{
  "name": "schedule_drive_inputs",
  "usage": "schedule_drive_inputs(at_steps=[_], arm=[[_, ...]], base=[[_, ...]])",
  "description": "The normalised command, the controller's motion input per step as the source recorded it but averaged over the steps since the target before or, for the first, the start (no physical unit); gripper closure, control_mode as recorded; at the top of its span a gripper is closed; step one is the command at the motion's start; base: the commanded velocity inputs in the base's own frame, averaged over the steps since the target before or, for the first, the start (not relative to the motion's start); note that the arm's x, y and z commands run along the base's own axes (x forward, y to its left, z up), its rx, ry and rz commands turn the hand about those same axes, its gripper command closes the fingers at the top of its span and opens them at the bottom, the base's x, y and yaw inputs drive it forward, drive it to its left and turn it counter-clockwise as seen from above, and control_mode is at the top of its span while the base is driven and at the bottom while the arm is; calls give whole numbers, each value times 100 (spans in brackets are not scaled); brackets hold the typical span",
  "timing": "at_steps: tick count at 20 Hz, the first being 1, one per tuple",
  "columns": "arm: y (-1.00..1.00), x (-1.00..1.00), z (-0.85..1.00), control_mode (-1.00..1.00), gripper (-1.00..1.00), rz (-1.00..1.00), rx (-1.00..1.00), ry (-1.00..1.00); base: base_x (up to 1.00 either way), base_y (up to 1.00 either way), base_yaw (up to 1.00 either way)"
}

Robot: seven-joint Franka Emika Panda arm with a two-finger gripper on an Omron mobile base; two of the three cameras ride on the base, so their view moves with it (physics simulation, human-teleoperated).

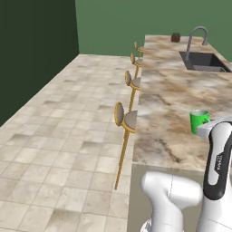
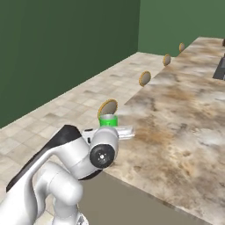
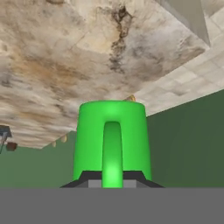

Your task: Open the cabinet directly in front. Then move the beer and the mug to the dining counter with the jar on it.

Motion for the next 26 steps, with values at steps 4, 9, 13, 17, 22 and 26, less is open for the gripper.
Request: schedule_drive_inputs(at_steps=[4, 9, 13, 17, 22, 26], arm=[[-58, 0, -22, -100, 100, -23, 14, -7], [-54, -15, -27, -100, 100, -16, 10, -16], [-58, -26, -31, -100, 100, -8, 9, -19], [-49, -28, -32, -100, 100, -7, 5, -9], [-32, -34, -30, -100, 100, -6, 1, -3], [-17, -37, -34, -100, 100, -4, 0, -2]], base=[[0, 0, 0], [0, 0, 0], [0, 0, 0], [0, 0, 0], [0, 0, 0], [0, 0, 0]])
